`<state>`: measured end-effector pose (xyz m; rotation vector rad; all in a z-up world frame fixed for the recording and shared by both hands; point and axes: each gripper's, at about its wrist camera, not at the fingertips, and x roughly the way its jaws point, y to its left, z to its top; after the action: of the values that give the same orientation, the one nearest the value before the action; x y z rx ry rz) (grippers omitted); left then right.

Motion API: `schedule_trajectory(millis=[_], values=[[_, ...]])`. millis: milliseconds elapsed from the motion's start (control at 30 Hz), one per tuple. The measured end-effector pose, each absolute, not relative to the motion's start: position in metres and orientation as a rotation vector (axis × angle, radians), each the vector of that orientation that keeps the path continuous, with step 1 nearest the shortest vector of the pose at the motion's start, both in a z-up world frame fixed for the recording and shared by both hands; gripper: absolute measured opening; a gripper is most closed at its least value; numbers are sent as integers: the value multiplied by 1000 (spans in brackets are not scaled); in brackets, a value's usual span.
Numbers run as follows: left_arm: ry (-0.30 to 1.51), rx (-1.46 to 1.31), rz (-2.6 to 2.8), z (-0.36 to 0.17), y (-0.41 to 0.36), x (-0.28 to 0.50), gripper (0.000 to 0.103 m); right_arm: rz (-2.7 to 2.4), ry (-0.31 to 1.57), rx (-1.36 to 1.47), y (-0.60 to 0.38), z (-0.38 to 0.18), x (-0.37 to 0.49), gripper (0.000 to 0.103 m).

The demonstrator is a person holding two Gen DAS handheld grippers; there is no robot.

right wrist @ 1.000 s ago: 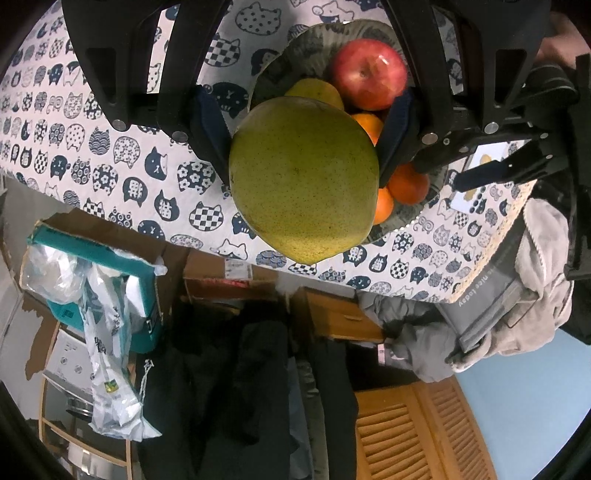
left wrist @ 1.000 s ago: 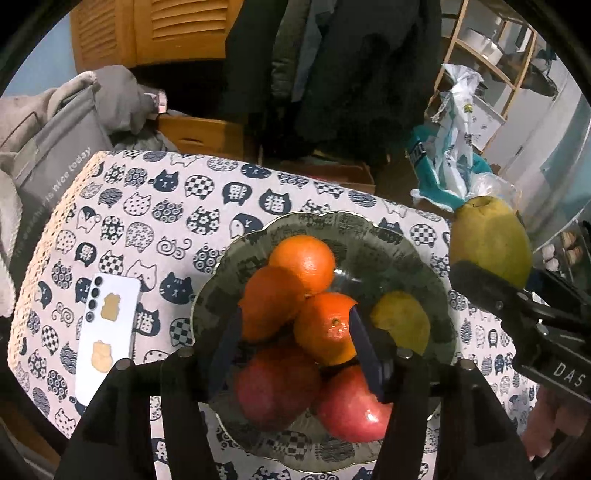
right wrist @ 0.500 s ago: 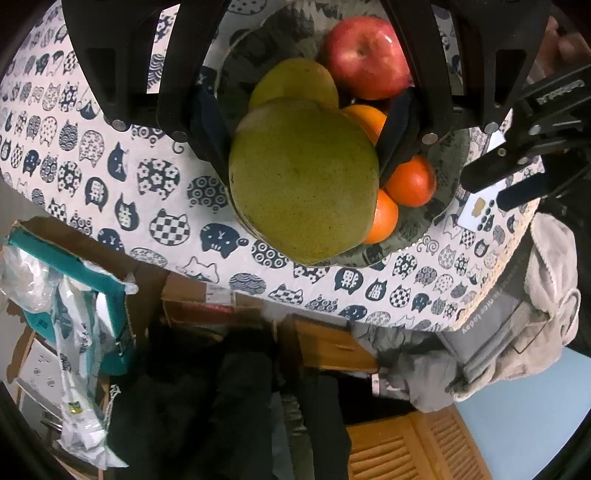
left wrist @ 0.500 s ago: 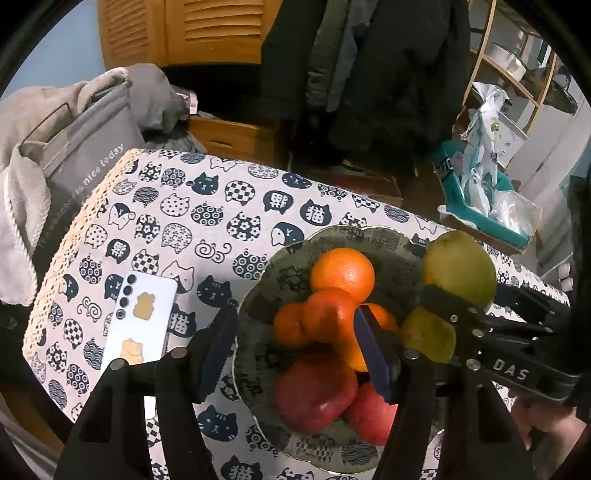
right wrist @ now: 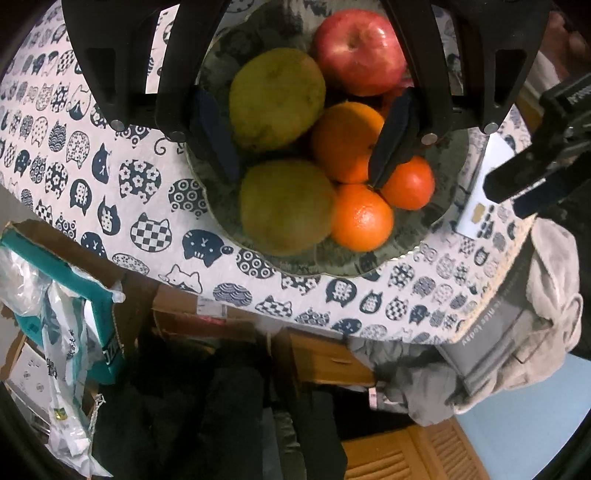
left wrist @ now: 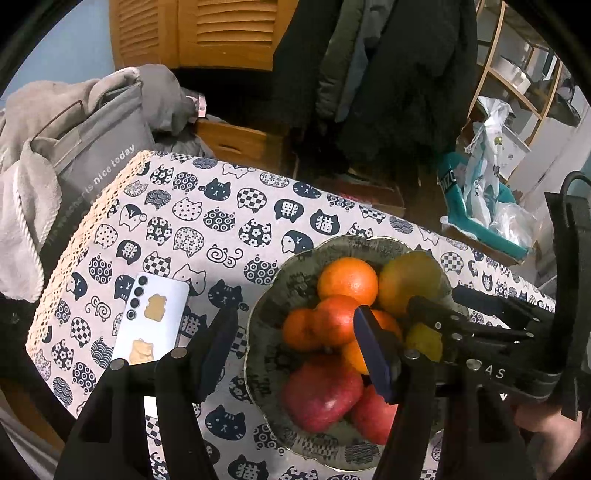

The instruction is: Organize fruits

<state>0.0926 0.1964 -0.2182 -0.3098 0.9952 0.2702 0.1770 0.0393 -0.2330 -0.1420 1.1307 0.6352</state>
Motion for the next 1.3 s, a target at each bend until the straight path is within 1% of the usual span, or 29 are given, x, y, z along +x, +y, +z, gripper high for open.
schedule_trajectory(millis=[333, 400, 467, 567, 667, 1000, 1033, 1100, 1300], values=[[944, -308, 247, -190, 186, 85, 67, 571, 1047, -164, 24, -199, 167, 74], [928, -301, 239, -181, 182, 82, 71, 559, 1022, -161, 18, -188, 165, 75], [906, -286, 234, -172, 178, 79, 73, 540, 993, -159, 11, -176, 162, 77], [870, -263, 222, -155, 171, 73, 73, 518, 952, -153, 0, -157, 157, 77], [837, -245, 217, -139, 165, 67, 78, 496, 910, -152, -12, -135, 149, 78], [718, -201, 178, -84, 143, 49, 82, 454, 776, -148, -49, -69, 115, 81], [707, -198, 177, -80, 142, 47, 82, 450, 758, -147, -54, -62, 110, 82], [676, -190, 174, -68, 137, 41, 88, 447, 730, -150, -61, -49, 102, 84], [603, -167, 160, -37, 125, 25, 89, 417, 629, -145, -86, -13, 77, 87]])
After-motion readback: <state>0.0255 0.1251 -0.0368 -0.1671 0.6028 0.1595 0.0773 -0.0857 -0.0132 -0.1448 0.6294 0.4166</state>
